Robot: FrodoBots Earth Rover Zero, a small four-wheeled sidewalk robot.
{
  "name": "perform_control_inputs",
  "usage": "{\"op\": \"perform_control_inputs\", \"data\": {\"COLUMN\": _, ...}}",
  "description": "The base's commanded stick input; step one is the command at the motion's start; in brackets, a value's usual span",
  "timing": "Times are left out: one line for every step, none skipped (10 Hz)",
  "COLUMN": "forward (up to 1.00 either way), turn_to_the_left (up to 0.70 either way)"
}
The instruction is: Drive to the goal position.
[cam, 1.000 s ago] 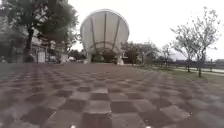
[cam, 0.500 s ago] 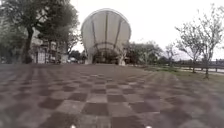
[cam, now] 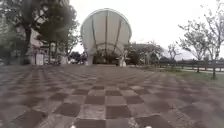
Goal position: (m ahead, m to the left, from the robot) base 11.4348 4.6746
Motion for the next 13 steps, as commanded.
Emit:
{"op": "perform_control_inputs", "data": {"forward": 0.85, "turn_to_the_left": 0.00}}
{"op": "perform_control_inputs", "data": {"forward": 0.85, "turn_to_the_left": 0.00}}
{"op": "perform_control_inputs", "data": {"forward": 0.85, "turn_to_the_left": 0.00}}
{"op": "perform_control_inputs", "data": {"forward": 0.85, "turn_to_the_left": 0.00}}
{"op": "perform_control_inputs", "data": {"forward": 0.85, "turn_to_the_left": -0.01}}
{"op": "perform_control_inputs", "data": {"forward": 0.85, "turn_to_the_left": -0.03}}
{"op": "perform_control_inputs", "data": {"forward": 0.85, "turn_to_the_left": -0.05}}
{"op": "perform_control_inputs", "data": {"forward": 0.85, "turn_to_the_left": -0.19}}
{"op": "perform_control_inputs", "data": {"forward": 0.85, "turn_to_the_left": -0.23}}
{"op": "perform_control_inputs", "data": {"forward": 0.85, "turn_to_the_left": -0.03}}
{"op": "perform_control_inputs", "data": {"forward": 0.85, "turn_to_the_left": 0.00}}
{"op": "perform_control_inputs", "data": {"forward": 0.85, "turn_to_the_left": 0.00}}
{"op": "perform_control_inputs", "data": {"forward": 0.85, "turn_to_the_left": 0.00}}
